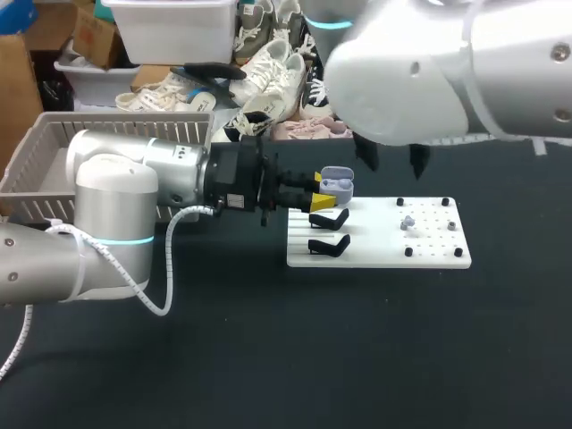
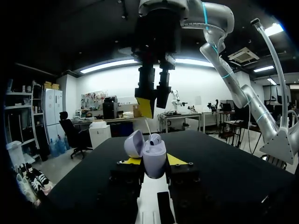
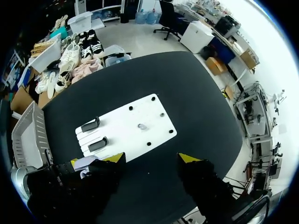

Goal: Pick up each earbud case from the left stands, insert the matching earbuds, close the lid, and place the case in the box.

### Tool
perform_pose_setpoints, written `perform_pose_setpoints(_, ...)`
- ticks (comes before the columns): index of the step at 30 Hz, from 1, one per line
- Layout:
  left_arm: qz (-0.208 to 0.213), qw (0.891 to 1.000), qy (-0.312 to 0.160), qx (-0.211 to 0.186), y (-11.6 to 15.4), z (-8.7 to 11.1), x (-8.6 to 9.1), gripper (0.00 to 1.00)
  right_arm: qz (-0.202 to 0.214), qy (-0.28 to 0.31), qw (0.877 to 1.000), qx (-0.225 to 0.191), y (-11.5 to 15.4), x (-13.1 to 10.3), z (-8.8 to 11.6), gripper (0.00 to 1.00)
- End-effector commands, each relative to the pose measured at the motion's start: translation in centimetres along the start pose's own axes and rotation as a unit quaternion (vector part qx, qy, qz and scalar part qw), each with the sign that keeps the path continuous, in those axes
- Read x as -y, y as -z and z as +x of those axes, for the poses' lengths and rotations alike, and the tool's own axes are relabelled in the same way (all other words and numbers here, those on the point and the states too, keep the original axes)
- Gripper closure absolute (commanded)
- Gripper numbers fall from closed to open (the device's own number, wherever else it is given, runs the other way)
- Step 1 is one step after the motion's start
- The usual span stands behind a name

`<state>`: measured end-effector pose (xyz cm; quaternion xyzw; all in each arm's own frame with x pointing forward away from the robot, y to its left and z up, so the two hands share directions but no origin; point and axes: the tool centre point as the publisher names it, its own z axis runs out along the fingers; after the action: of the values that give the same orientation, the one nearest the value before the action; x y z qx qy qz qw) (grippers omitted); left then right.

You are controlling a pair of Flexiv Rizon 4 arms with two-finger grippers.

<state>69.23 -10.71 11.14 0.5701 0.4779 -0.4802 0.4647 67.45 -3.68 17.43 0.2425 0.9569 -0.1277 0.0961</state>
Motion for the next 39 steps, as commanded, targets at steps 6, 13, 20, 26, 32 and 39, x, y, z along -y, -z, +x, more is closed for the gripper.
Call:
perform_pose_setpoints(6, 0.0, 1.0, 0.0, 0.0, -0.1, 0.0, -0.1, 1.0, -0.209, 0.018, 0.977, -0.026, -2.7, 3.6, -0.4, 0.41)
perform_pose_setpoints(13, 0.0, 1.0, 0.0, 0.0, -0.1, 0.0, -0.1, 1.0, -0.252, 0.037, 0.966, -0.033, -3.1, 2.3, 0.3, 0.52)
perform_pose_setpoints(20, 0.0, 1.0, 0.0, 0.0, -0.1, 0.0, -0.1, 1.0, -0.233, 0.058, 0.97, -0.023, -5.7, 0.9, 1.0, 0.52)
perform_pose_setpoints(26, 0.0, 1.0, 0.0, 0.0, -0.1, 0.0, -0.1, 1.0, -0.215, 0.04, 0.976, -0.018, -7.9, 1.1, 0.5, 0.52)
perform_pose_setpoints(32, 0.0, 1.0, 0.0, 0.0, -0.1, 0.0, -0.1, 1.0, -0.208, 0.037, 0.977, 0.002, -9.7, 0.3, 0.2, 0.54)
perform_pose_setpoints(39, 0.0, 1.0, 0.0, 0.0, -0.1, 0.0, -0.1, 1.0, -0.209, 0.041, 0.977, -0.001, -11.5, -0.1, -1.0, 0.55)
